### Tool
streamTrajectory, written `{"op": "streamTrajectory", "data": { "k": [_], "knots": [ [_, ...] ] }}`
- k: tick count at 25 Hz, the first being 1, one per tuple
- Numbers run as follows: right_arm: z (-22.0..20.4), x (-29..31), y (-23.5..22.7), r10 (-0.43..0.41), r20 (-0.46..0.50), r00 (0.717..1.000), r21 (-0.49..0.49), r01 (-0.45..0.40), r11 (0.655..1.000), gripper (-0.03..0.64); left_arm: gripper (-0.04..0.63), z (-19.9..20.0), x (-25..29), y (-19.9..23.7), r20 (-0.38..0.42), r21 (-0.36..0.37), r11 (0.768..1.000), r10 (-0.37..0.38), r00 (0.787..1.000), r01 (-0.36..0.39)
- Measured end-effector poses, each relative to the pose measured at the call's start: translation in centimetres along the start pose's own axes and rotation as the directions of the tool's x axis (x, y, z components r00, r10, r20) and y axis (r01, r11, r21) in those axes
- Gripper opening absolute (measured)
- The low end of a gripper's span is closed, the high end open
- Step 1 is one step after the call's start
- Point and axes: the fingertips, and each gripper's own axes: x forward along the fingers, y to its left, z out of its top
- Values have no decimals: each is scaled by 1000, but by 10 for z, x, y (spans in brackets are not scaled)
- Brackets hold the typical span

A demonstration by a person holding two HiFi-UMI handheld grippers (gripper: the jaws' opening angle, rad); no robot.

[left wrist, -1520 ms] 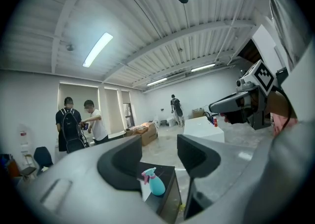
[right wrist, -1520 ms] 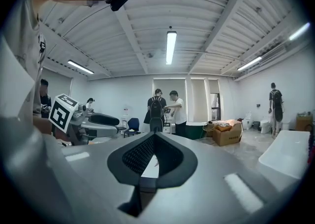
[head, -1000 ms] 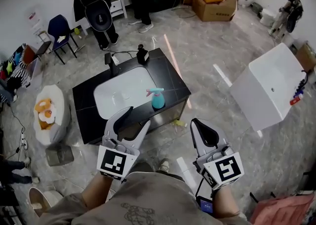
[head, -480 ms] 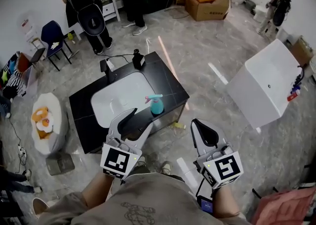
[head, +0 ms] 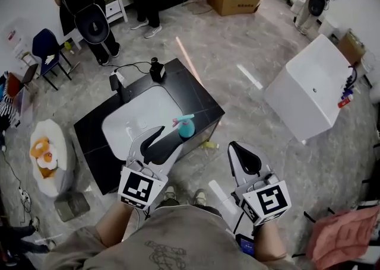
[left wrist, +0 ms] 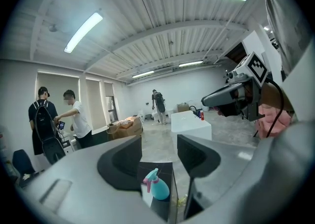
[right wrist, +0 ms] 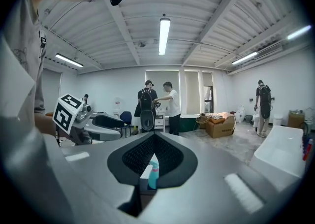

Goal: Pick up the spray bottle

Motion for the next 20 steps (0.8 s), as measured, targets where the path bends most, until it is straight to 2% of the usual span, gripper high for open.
{"op": "streamTrajectory", "data": {
  "k": [5, 10, 15, 20],
  "knots": [
    [-7, 12, -2, -34, -30, 999, 23, 34, 999, 29, 225, -15, 19, 9, -4, 36, 997, -61, 998, 61],
    [-14, 26, -6, -44, -48, 998, 47, 46, 998, 29, 225, -40, 44, 18, -66, 73, 992, -102, 993, 107],
    [-30, 42, -11, -54, -82, 995, 69, 60, 996, 29, 225, -60, 65, 25, -95, 24, 990, -133, 987, 136],
    [-49, 59, -13, -58, -128, 990, 73, 68, 995, 29, 225, -88, 89, 31, -119, 29, 986, -158, 980, 163]
  ]
}}
